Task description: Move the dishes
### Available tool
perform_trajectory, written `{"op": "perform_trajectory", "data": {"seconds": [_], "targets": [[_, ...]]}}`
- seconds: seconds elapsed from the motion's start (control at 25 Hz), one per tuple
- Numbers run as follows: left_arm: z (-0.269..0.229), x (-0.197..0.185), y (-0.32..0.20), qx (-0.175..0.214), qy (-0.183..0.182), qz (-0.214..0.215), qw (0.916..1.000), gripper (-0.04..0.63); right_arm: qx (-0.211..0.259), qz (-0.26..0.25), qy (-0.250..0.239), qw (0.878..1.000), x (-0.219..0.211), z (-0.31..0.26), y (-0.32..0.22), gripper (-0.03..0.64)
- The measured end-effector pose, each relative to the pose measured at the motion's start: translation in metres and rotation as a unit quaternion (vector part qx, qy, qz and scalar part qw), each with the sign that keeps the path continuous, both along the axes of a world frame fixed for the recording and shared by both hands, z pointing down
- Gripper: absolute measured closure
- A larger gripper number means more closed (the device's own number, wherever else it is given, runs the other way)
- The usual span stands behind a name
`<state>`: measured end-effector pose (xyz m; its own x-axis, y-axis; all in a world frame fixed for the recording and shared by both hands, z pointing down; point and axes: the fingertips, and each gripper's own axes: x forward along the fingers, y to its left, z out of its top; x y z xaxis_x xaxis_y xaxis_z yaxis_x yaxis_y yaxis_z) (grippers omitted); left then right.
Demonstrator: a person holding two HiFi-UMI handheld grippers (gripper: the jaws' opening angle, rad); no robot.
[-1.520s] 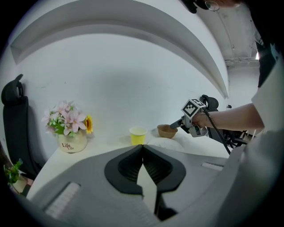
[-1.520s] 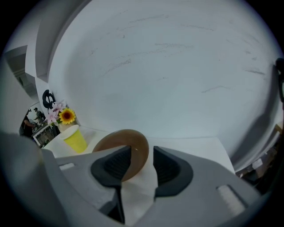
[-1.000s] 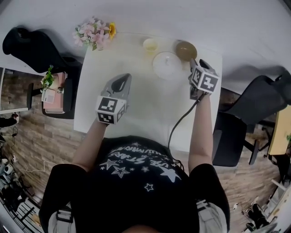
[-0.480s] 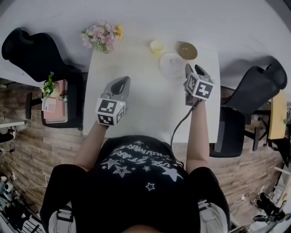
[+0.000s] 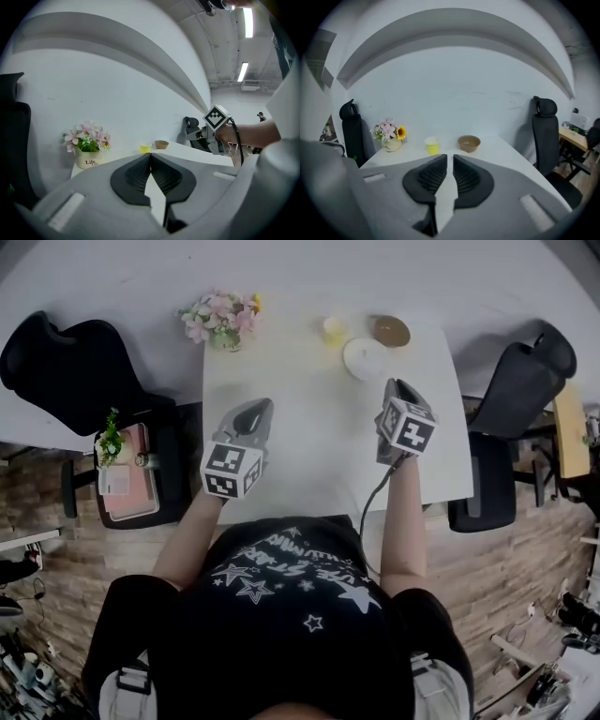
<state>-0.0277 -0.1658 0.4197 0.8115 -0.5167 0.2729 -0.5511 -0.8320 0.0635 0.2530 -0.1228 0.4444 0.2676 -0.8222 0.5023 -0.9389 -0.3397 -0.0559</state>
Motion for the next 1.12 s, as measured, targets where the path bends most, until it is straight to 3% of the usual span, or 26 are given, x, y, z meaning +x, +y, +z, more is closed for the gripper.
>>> {"op": "perform_trajectory", "data": {"seconds": [0.12, 0.44, 0.64, 0.84, 1.12], "targets": [[0.0, -0.013, 0.004, 0.0, 0.002, 0.035, 0.9994, 0.584, 0.001, 0.033, 0.0, 0.999, -0.019, 0.001, 0.023, 0.609], [0.014, -0.027, 0.026, -0.031, 0.003, 0.116, 0.9927, 0.584, -0.019, 0.104, -0.001, 0.994, -0.071, 0.009, 0.105, 0.614], [0.022, -0.027, 0.047, -0.048, 0.003, 0.146, 0.9882, 0.584, -0.035, 0.127, 0.002, 0.991, -0.089, 0.015, 0.147, 0.614], [0.029, -0.025, 0.072, -0.032, -0.018, 0.179, 0.9831, 0.584, -0.03, 0.136, 0.003, 0.99, -0.107, 0.017, 0.174, 0.614], [0.03, -0.037, 0.124, -0.04, -0.021, 0.203, 0.9781, 0.584, -0.026, 0.147, -0.01, 0.989, -0.139, 0.022, 0.223, 0.614]]}}
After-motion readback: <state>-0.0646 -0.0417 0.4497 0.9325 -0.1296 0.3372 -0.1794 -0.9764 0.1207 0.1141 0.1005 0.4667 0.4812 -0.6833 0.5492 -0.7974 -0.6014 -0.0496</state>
